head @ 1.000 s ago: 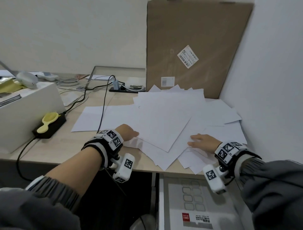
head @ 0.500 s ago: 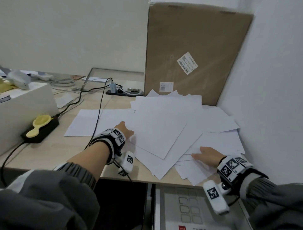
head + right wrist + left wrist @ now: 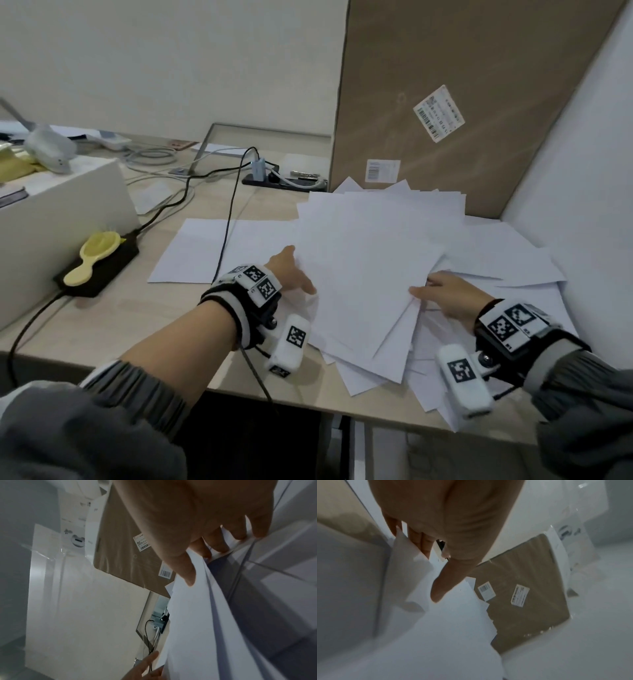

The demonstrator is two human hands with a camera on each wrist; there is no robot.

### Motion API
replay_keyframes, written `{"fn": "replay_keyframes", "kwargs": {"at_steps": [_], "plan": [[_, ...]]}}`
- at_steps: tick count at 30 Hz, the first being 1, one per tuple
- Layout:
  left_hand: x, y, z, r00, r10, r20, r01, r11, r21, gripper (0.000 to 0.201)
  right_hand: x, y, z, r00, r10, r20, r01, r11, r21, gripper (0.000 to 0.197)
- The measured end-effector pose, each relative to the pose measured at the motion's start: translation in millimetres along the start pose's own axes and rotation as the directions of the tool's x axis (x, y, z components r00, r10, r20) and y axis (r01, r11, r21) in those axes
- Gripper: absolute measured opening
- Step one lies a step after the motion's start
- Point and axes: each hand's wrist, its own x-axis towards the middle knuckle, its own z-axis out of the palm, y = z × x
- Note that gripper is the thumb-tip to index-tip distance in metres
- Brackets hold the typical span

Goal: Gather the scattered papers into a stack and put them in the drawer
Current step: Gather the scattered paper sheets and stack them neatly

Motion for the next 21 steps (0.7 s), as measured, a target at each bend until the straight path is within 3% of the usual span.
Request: {"fn": "replay_keyframes", "kwargs": {"at_steps": [2, 4, 6, 8, 10, 13, 15, 21], "plan": [[2.0, 2.3, -9.0, 0.999, -0.053, 0.002, 0.053, 0.988, -0.146, 0.092, 1.5, -3.1, -1.2, 0.998, 0.015, 0.058, -0.016, 1.000, 0.020, 0.023], [-0.1, 5.1, -15.3, 0.996, -0.088, -0.016, 0.083, 0.979, -0.184, 0.065, 4.4, -3.2, -2.7, 0.996, 0.022, 0.089, -0.021, 1.000, -0.021, 0.035], [-1.6, 6.7, -16.2, 0.995, -0.094, -0.018, 0.088, 0.971, -0.221, 0.050, 4.0, -3.1, -1.8, 0.995, 0.011, 0.103, -0.003, 0.997, -0.078, 0.047], [-4.8, 5.9, -12.8, 0.994, -0.105, 0.043, 0.113, 0.934, -0.339, 0.046, 1.7, -3.4, -1.1, 0.991, -0.007, 0.132, 0.021, 0.995, -0.102, 0.052], [-13.2, 5.2, -7.2, 0.979, -0.126, 0.162, 0.176, 0.921, -0.349, 0.030, -4.8, -6.1, 0.8, 0.985, -0.037, 0.171, 0.053, 0.995, -0.090, 0.050], [-23.9, 2.1, -0.4, 0.984, -0.091, 0.154, 0.117, 0.978, -0.173, 0.042, -12.0, -5.9, 1.3, 0.975, -0.060, 0.213, 0.082, 0.992, -0.097, 0.046], [-21.5, -1.3, 4.5, 0.990, -0.054, 0.134, 0.084, 0.970, -0.229, 0.049, -16.3, -2.5, 1.1, 0.976, -0.079, 0.201, 0.096, 0.993, -0.076, 0.047], [-37.8, -3.1, 15.3, 1.000, -0.016, -0.015, 0.007, 0.887, -0.462, 0.040, -33.0, 5.7, -4.4, 0.994, -0.084, 0.073, 0.073, 0.988, 0.139, 0.033]]}}
